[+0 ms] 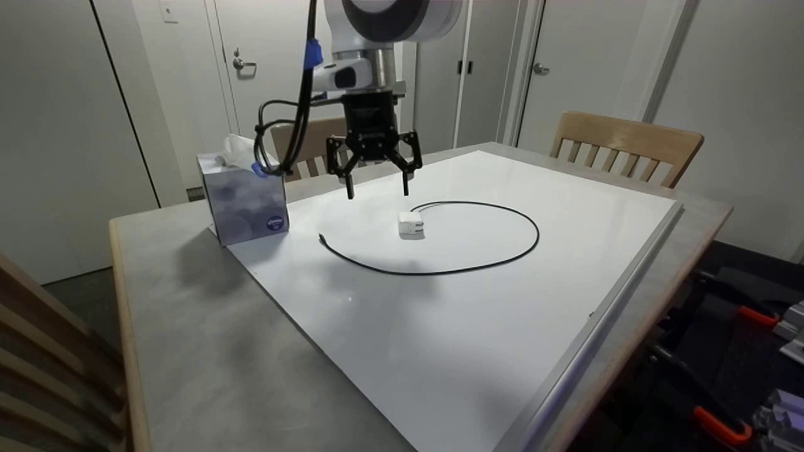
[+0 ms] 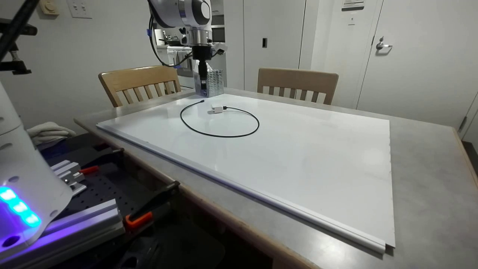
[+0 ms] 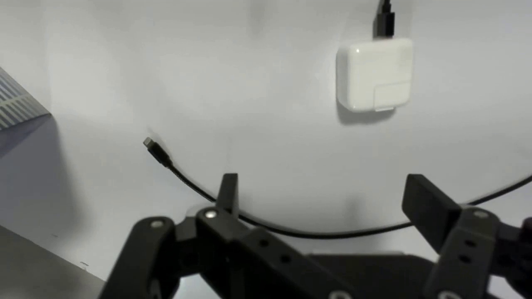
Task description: Unwrap the charger cable
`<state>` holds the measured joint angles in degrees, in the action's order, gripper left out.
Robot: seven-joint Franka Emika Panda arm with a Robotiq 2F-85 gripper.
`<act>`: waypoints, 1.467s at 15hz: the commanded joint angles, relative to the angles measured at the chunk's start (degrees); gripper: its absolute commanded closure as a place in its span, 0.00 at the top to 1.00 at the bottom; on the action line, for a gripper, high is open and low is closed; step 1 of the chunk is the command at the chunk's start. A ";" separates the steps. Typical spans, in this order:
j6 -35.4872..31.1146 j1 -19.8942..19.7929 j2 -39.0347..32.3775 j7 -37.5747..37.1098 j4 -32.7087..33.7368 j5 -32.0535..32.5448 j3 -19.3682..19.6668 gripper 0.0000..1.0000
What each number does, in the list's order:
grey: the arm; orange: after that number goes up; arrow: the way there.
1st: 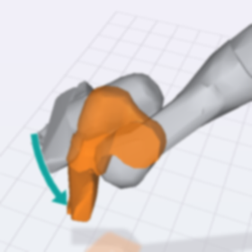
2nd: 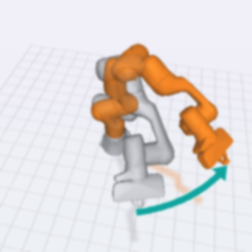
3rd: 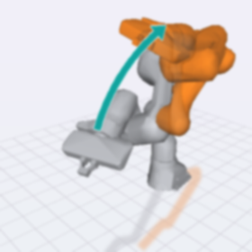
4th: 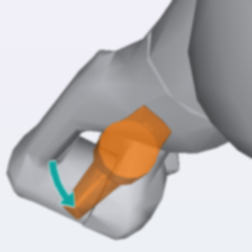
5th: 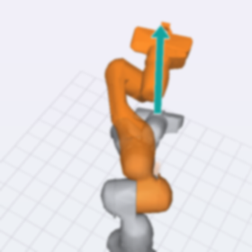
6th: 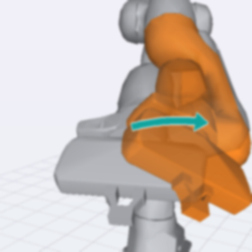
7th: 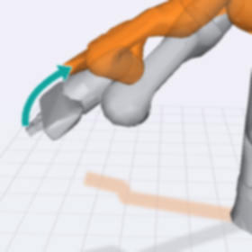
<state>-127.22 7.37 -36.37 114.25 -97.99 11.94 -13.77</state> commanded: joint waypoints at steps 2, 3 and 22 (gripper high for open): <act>-7.54 -1.20 2.57 5.39 -6.04 2.13 0.00 1.00; -7.99 -1.41 2.69 5.75 -6.79 1.69 -0.03 1.00; -19.27 -1.20 6.65 -5.18 -18.17 10.81 4.55 1.00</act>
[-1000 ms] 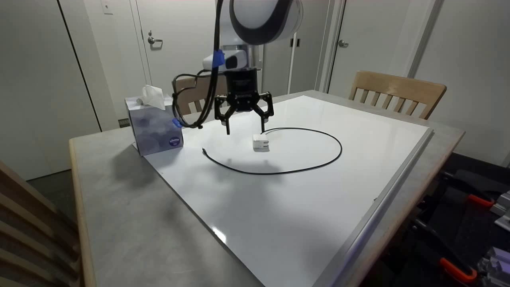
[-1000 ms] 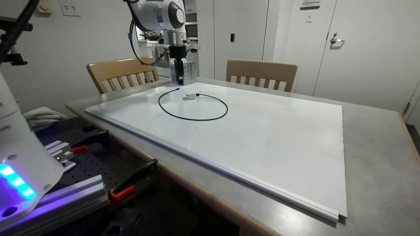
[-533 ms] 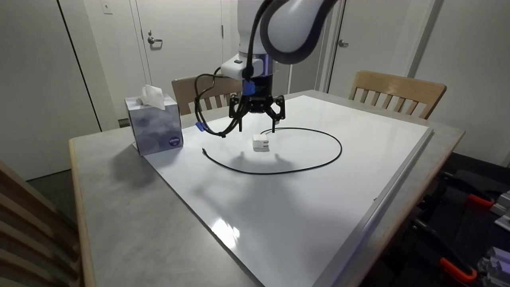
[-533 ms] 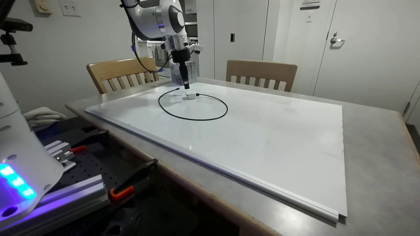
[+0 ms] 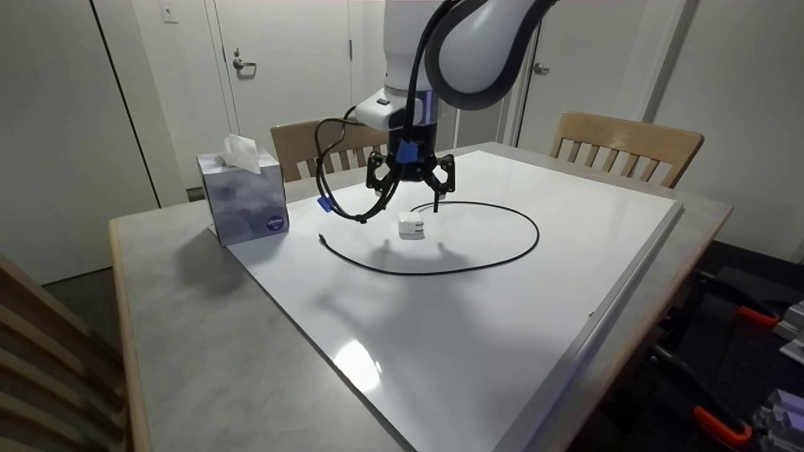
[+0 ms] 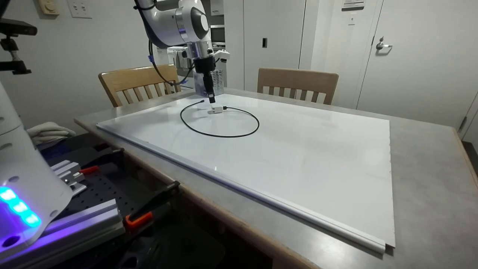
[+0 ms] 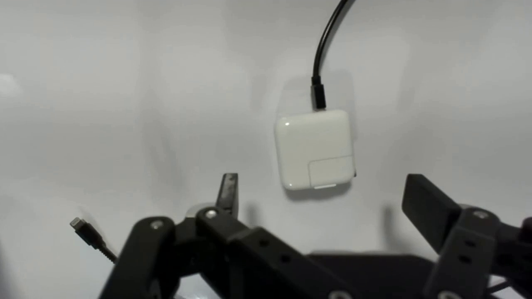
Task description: Unwrap the charger cable
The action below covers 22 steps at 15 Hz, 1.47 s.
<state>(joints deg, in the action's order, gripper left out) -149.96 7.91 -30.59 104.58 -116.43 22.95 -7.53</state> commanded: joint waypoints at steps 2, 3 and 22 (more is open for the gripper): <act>4.83 -2.04 0.89 8.58 0.62 0.47 -1.94 1.00; 4.10 -1.86 0.75 10.20 0.79 1.47 -1.50 1.00; -1.32 -3.22 -0.07 5.11 -1.16 -0.56 -2.37 1.00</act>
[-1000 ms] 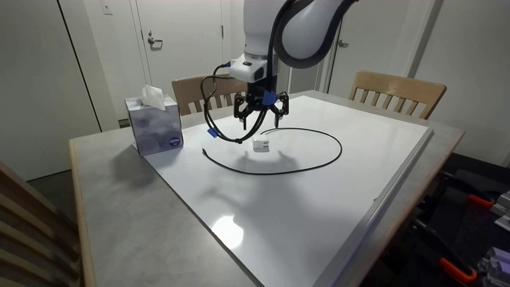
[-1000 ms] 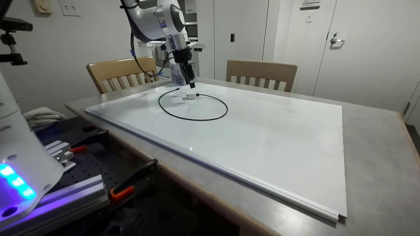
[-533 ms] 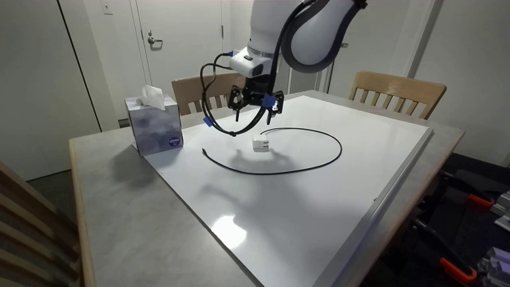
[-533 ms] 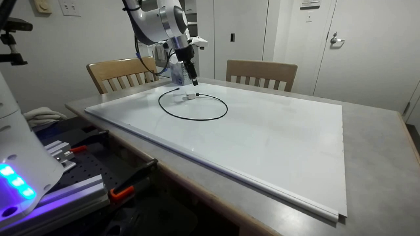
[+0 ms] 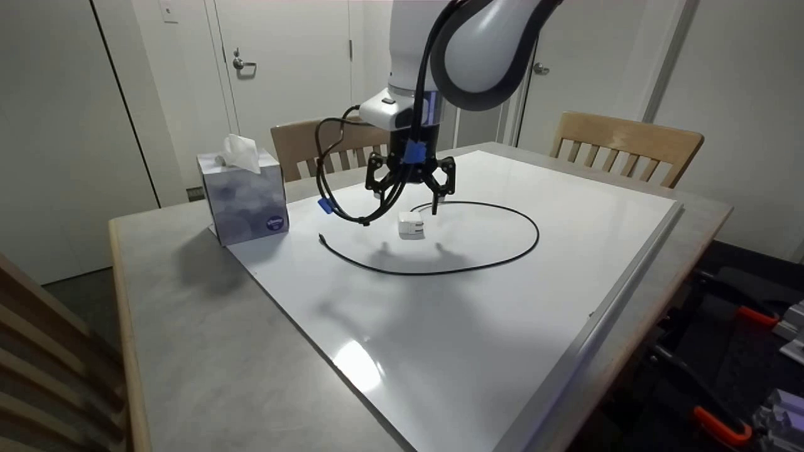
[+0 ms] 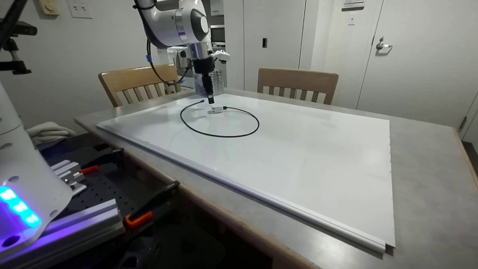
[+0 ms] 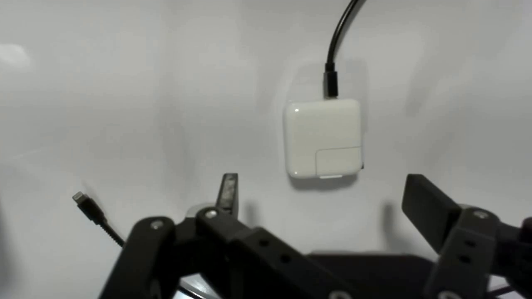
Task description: Unwrap the charger cable
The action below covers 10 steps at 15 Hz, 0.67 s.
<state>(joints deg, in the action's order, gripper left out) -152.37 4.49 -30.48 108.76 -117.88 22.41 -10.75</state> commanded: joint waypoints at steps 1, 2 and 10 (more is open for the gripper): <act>0.48 0.31 -0.41 0.71 0.41 0.36 1.26 1.00; 0.18 0.32 -0.58 0.62 0.48 0.50 1.51 1.00; -1.95 0.09 -3.33 -0.10 0.77 0.20 2.18 1.00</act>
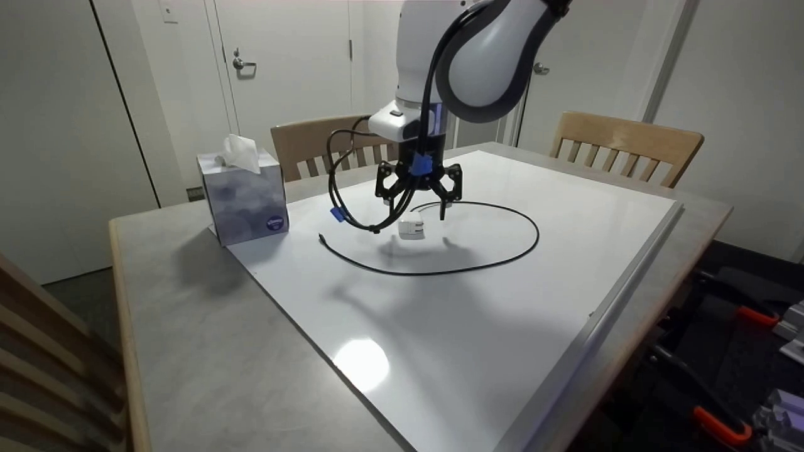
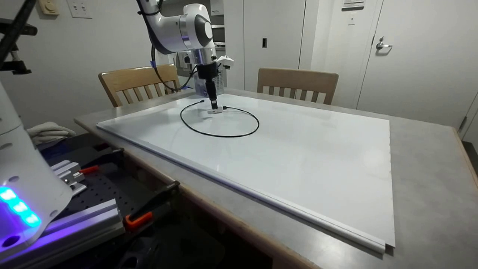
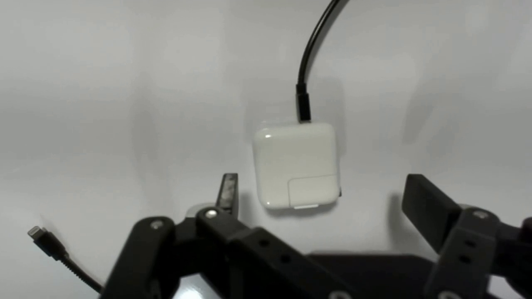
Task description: Unwrap the charger cable
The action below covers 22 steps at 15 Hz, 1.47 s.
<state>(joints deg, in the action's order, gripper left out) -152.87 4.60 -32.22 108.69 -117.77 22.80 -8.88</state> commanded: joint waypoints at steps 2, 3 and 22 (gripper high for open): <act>-1.50 0.38 -1.98 -0.80 0.71 0.21 0.70 1.00; -1.47 0.91 -1.96 -1.54 0.65 0.81 1.24 1.00; -0.02 3.30 -1.54 -19.95 1.76 4.69 5.21 0.28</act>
<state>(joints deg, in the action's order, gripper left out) -153.17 8.67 -33.74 88.99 -116.12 26.78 -2.87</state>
